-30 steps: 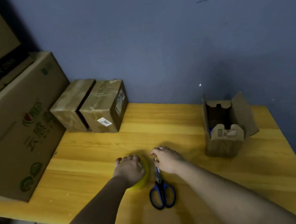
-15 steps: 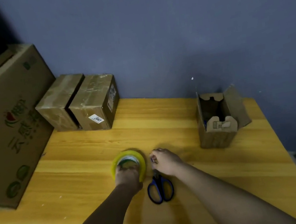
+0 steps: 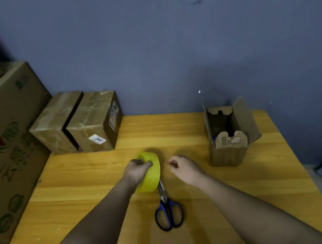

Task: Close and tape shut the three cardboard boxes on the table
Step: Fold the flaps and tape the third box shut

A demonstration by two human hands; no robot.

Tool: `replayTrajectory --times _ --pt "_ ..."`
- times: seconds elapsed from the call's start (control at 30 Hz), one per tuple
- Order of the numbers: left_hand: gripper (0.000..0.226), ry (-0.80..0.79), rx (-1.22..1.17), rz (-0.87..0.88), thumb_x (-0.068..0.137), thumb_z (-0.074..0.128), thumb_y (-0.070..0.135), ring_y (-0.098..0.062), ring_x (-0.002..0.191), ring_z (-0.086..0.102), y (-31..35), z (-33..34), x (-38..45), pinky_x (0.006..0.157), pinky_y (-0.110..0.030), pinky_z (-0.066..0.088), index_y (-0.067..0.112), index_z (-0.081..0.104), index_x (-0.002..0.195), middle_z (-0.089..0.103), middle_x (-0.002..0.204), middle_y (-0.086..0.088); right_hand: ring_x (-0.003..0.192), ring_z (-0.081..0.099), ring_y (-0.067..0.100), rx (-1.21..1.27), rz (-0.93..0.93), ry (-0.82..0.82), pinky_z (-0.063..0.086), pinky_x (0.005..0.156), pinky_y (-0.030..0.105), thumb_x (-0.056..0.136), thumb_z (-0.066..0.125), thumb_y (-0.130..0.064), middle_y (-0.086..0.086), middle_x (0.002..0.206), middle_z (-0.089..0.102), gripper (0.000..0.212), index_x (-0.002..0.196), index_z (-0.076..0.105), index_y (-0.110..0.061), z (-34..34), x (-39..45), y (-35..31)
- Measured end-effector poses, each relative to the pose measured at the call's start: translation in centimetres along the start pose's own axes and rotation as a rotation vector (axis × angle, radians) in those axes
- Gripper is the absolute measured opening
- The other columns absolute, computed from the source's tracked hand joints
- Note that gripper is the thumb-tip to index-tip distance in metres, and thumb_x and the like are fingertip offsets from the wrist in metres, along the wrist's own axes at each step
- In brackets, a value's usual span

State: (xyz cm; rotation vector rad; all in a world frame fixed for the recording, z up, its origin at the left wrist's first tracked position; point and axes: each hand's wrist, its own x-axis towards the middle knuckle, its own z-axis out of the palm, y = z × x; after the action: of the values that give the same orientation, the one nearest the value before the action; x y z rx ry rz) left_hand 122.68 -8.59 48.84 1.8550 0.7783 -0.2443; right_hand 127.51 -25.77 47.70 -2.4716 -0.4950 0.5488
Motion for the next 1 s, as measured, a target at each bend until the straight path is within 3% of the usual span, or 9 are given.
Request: replayTrajectory --times 0.07,0.13,0.23,0.33,0.47,0.57,0.73,0.87,1.0 --pt "0.036 -0.043 -0.221 -0.035 0.088 0.064 0.027 -0.029 0.088 0.056 1.6 0.1 -0.2 0.073 -0.032 0.043 0.002 0.057 0.112 0.058 0.092 -0.013 0.099 0.059 0.016 0.129 0.02 0.122 0.05 0.083 0.033 0.1 0.045 -0.032 -0.004 0.117 0.062 0.023 0.116 0.06 -0.023 -1.6 0.2 -0.1" --pt "0.021 -0.095 -0.375 -0.006 0.089 0.062 0.023 -0.025 0.081 0.055 3.2 0.7 -0.6 0.071 -0.03 0.045 0.007 0.056 0.102 0.056 0.091 -0.014 0.103 0.058 0.014 0.265 -0.013 0.224 0.049 0.086 0.031 0.099 0.048 -0.034 -0.005 0.12 0.061 0.023 0.118 0.057 -0.025 -3.4 0.2 -0.1" --pt "0.017 -0.172 -0.544 0.065 0.091 0.057 0.021 -0.019 0.071 0.059 6.1 2.0 -1.4 0.066 -0.026 0.049 0.011 0.053 0.104 0.06 0.081 -0.007 0.12 0.048 0.01 0.374 -0.15 0.239 0.042 0.099 0.031 0.094 0.057 -0.038 -0.008 0.135 0.046 0.044 0.134 0.044 -0.028 -6.2 0.2 -0.2" --pt "0.021 -0.277 -0.669 0.116 0.093 0.048 0.022 -0.014 0.066 0.062 9.6 3.3 -2.1 0.061 -0.025 0.051 0.012 0.058 0.108 0.064 0.083 -0.006 0.123 0.046 0.007 0.391 -0.26 0.262 0.039 0.101 0.031 0.09 0.062 -0.038 -0.008 0.141 0.041 0.053 0.138 0.04 -0.031 -8.5 0.1 0.2" --pt "0.027 -0.384 -0.77 0.164 0.095 0.038 0.024 -0.017 0.075 0.062 13.9 4.7 -2.7 0.069 -0.029 0.049 0.012 0.06 0.106 0.066 0.089 -0.006 0.116 0.053 0.007 0.546 -0.298 0.37 0.041 0.1 0.029 0.095 0.055 -0.03 -0.004 0.128 0.056 0.034 0.128 0.051 -0.026 -11.1 0.0 0.6" --pt "0.035 -0.466 -0.823 0.12 0.093 0.035 0.027 -0.014 0.073 0.069 16.3 5.5 -2.9 0.063 -0.023 0.053 0.009 0.063 0.105 0.072 0.084 -0.005 0.106 0.06 0.006 0.693 -0.285 0.427 0.045 0.098 0.03 0.093 0.043 -0.036 -0.008 0.112 0.066 0.024 0.11 0.06 -0.032 -12.9 -0.2 1.5" --pt "0.036 -0.502 -0.893 0.025 0.09 0.037 0.029 -0.017 0.068 0.07 18.5 6.9 -2.9 0.059 -0.022 0.055 0.008 0.062 0.105 0.072 0.082 -0.007 0.106 0.06 0.005 0.615 -0.294 0.475 0.047 0.094 0.034 0.088 0.046 -0.045 -0.01 0.111 0.067 0.023 0.108 0.056 -0.044 -14.7 -1.4 3.2" --pt "0.034 -0.495 -0.891 -0.021 0.09 0.039 0.031 -0.021 0.077 0.066 19.3 7.8 -2.6 0.074 -0.031 0.052 0.009 0.063 0.102 0.07 0.088 -0.008 0.108 0.058 0.005 0.379 -0.312 0.411 0.049 0.091 0.034 0.073 0.066 -0.057 -0.014 0.116 0.06 0.065 0.131 0.036 -0.051 -15.6 -2.7 3.9" --pt "0.039 -0.479 -0.853 -0.051 0.088 0.044 0.032 -0.025 0.093 0.061 19.7 8.3 -2.4 0.077 -0.032 0.05 0.01 0.059 0.116 0.062 0.112 -0.012 0.113 0.058 0.013 0.18 -0.319 0.37 0.05 0.091 0.037 0.067 0.081 -0.046 -0.008 0.13 0.056 0.102 0.142 0.013 -0.054 -15.8 -3.4 3.7"
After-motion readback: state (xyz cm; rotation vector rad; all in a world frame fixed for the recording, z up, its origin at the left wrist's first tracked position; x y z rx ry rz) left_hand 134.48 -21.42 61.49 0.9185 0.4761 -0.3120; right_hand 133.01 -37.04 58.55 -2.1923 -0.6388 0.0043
